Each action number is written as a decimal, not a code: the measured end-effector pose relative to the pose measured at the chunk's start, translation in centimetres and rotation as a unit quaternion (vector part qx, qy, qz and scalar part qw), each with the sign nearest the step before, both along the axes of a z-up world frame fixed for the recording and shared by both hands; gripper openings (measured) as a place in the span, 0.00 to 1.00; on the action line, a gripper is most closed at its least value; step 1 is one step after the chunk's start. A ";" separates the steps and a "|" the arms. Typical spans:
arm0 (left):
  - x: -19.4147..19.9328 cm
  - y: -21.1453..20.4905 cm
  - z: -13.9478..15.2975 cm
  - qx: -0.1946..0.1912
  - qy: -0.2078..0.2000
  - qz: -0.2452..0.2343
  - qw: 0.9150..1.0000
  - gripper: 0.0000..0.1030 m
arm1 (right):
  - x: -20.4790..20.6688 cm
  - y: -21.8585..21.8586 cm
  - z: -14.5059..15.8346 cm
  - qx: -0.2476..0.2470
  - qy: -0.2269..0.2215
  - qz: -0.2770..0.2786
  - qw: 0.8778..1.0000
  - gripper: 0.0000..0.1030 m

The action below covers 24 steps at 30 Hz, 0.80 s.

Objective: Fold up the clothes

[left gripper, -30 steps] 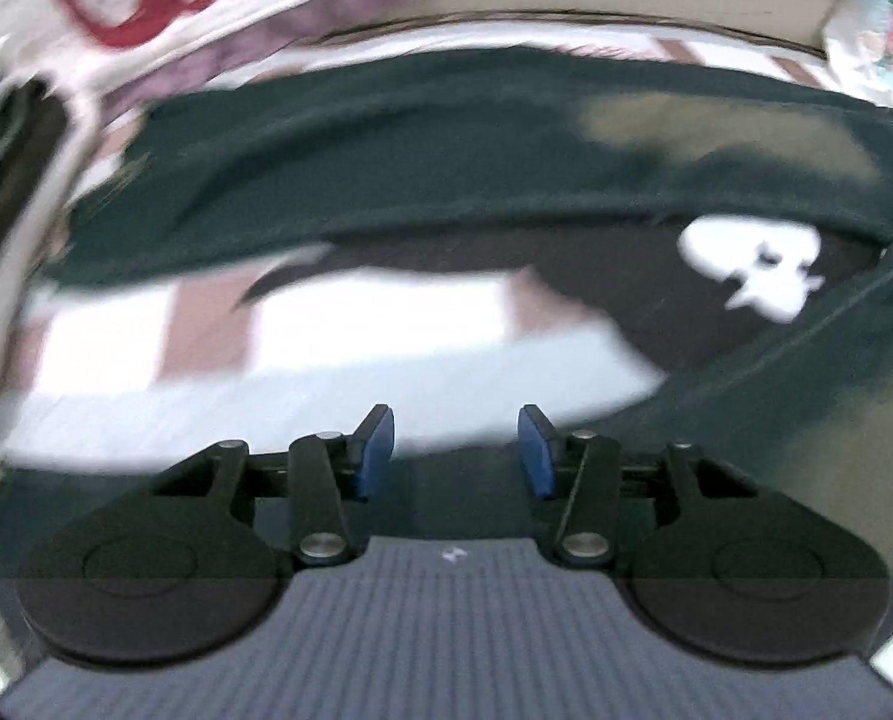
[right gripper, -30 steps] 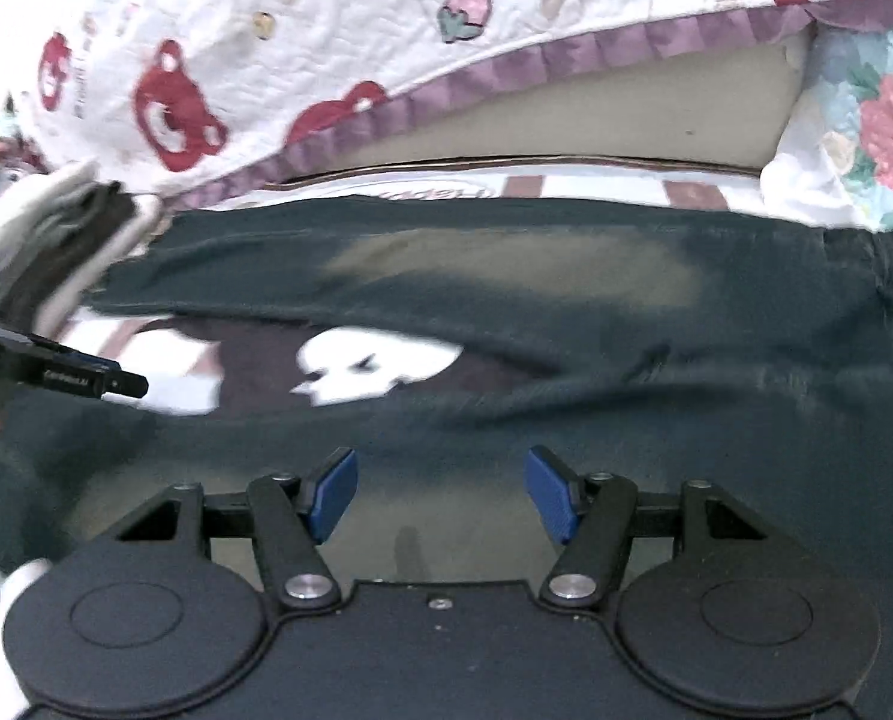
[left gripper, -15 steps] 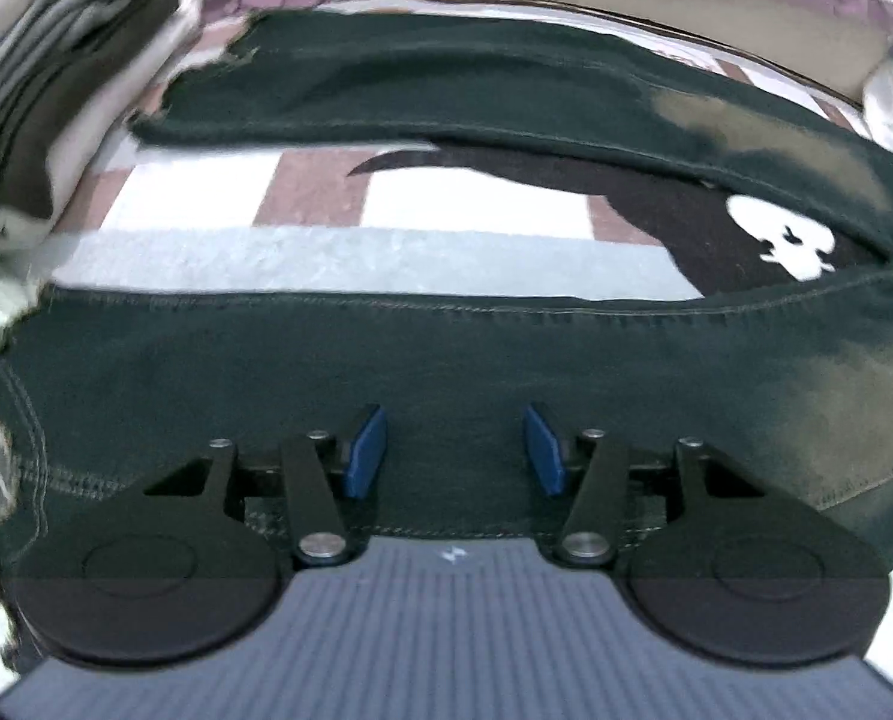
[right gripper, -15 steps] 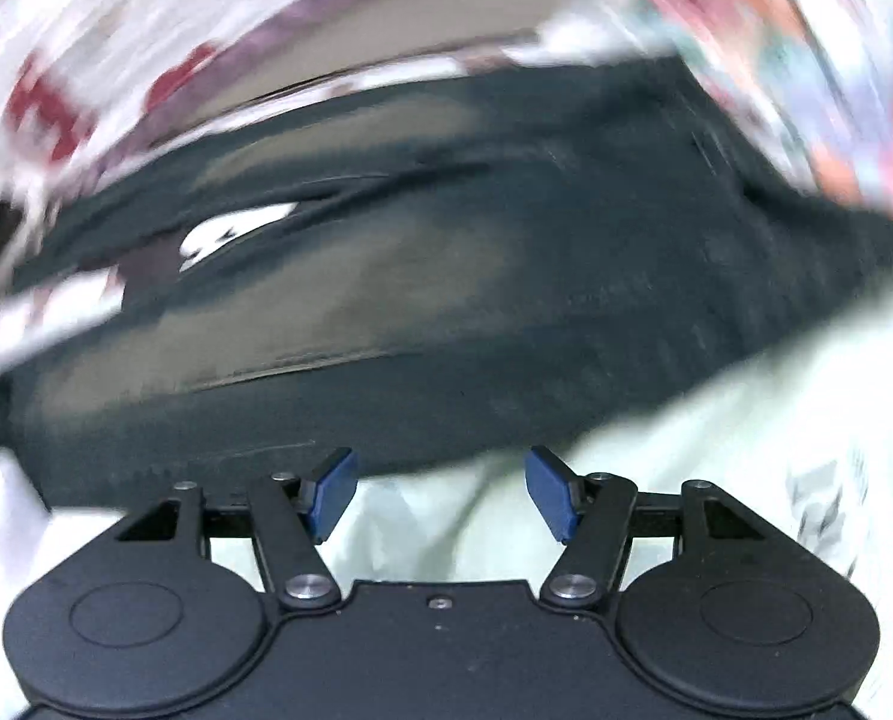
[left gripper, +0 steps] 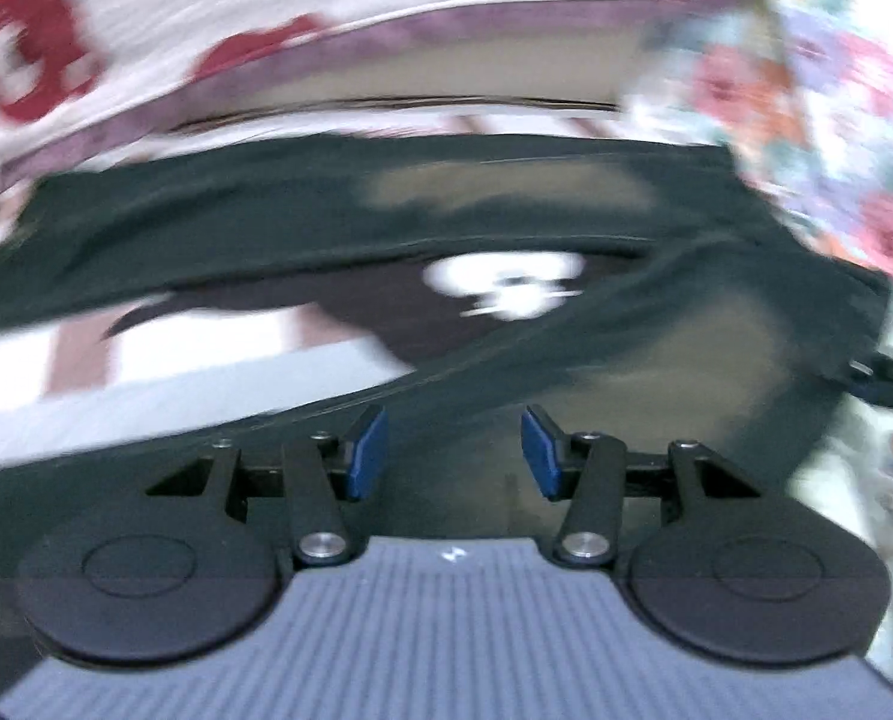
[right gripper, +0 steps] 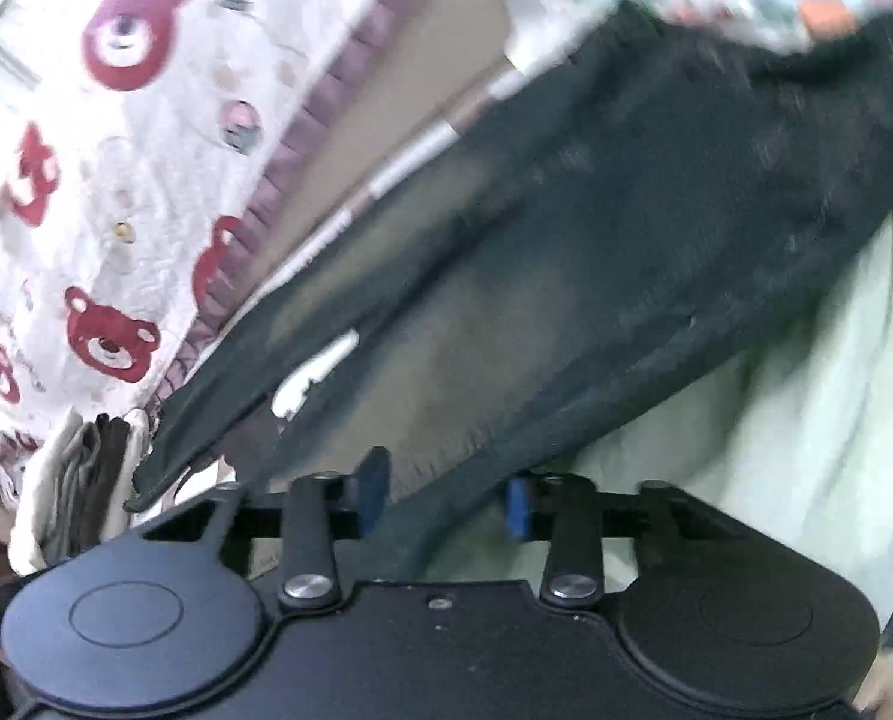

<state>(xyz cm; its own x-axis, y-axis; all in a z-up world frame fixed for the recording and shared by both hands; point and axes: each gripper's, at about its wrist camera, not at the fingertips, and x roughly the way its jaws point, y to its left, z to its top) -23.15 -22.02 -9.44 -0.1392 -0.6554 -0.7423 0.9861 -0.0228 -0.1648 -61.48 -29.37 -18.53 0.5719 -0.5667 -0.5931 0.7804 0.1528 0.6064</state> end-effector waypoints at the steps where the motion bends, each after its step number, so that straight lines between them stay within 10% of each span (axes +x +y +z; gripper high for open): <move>1: -1.3 -0.4 0.3 -0.005 0.012 -0.027 1.000 0.48 | 0.2 -0.1 0.4 -0.014 0.010 0.004 1.000 0.24; 4: -5.7 -1.3 0.5 -0.012 0.031 -0.113 0.993 0.49 | 0.4 -1.2 1.0 -0.041 0.010 0.015 0.999 0.15; 9: -13.4 -2.0 -0.2 -0.017 -0.058 -0.241 0.969 0.51 | 0.5 -3.9 2.2 -0.074 -0.019 0.022 0.997 0.09; 17: -13.7 -5.2 -1.2 0.015 -0.169 -0.199 0.965 0.56 | 0.9 -7.4 5.4 -0.141 -0.023 0.047 0.989 0.08; 24: -9.0 -8.7 -1.8 0.105 -0.278 -0.208 0.932 0.57 | 1.9 -10.1 7.0 -0.182 -0.015 0.074 0.980 0.08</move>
